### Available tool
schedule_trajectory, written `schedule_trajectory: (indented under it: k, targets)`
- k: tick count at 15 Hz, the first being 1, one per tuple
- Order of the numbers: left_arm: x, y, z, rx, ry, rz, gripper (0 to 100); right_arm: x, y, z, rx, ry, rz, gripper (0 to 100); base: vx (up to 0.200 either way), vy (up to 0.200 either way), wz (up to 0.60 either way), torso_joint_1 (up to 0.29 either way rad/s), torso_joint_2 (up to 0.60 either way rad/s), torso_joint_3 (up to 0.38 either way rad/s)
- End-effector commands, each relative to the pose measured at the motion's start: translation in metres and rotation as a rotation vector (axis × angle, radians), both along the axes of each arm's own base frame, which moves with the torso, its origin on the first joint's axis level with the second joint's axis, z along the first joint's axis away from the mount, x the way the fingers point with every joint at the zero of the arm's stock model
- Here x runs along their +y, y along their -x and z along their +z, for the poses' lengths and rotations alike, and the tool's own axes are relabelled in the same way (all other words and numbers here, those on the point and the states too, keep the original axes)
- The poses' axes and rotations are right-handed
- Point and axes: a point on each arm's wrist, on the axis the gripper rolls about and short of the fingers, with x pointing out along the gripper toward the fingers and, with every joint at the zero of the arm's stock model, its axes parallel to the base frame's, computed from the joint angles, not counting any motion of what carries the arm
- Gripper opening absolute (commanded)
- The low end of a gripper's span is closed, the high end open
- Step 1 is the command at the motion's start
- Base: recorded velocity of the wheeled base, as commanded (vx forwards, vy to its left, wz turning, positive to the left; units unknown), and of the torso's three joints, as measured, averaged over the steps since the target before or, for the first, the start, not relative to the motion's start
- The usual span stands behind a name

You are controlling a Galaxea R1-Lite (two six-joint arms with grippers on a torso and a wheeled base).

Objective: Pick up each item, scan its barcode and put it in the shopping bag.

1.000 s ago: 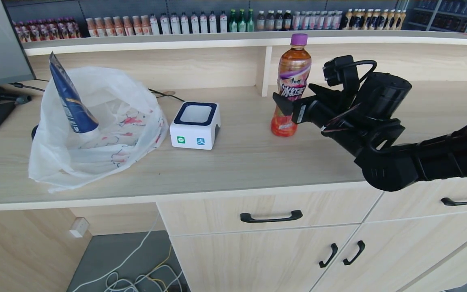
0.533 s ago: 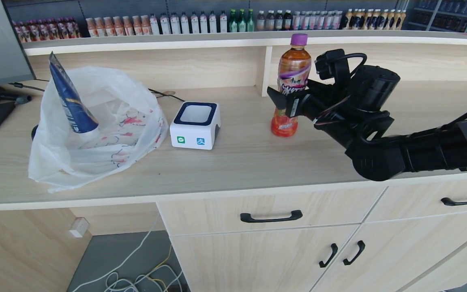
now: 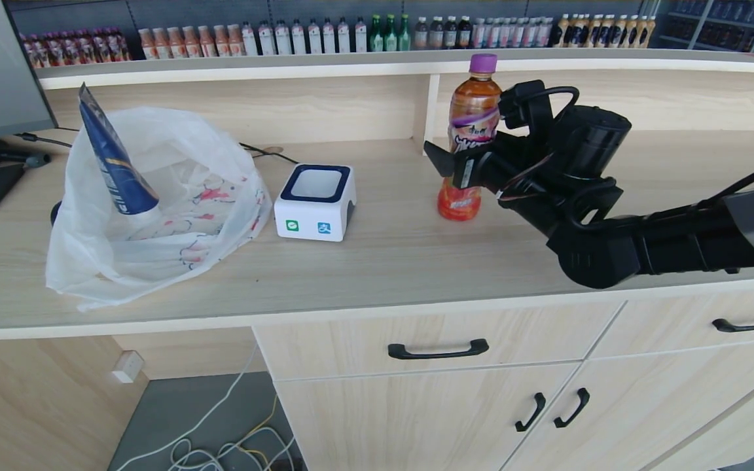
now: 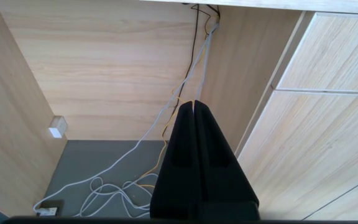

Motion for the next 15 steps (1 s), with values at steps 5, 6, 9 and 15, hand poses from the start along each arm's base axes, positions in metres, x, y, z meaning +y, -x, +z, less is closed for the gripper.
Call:
schedule_trajectory:
  k: [5, 6, 9, 15]
  targets:
    - [0.000, 0.000, 0.000, 0.000, 0.000, 0.000, 0, 0.000, 0.001, 0.003, -0.008, -0.003, 0.001, 0, 0.000, 0.000, 0.00, 0.000, 0.00, 0.000]
    - [0.000, 0.000, 0.000, 0.000, 0.000, 0.000, 0, 0.000, 0.001, 0.003, -0.008, -0.003, 0.001, 0, 0.000, 0.000, 0.00, 0.000, 0.00, 0.000]
    - [0.000, 0.000, 0.000, 0.000, 0.000, 0.000, 0, -0.001, 0.002, 0.007, -0.018, -0.010, 0.001, 0, 0.000, 0.000, 0.00, 0.000, 0.00, 0.000]
    - [0.000, 0.000, 0.000, 0.000, 0.000, 0.000, 0, -0.004, 0.008, 0.017, -0.031, -0.033, 0.005, 0, 0.000, 0.000, 0.00, 0.000, 0.00, 0.000]
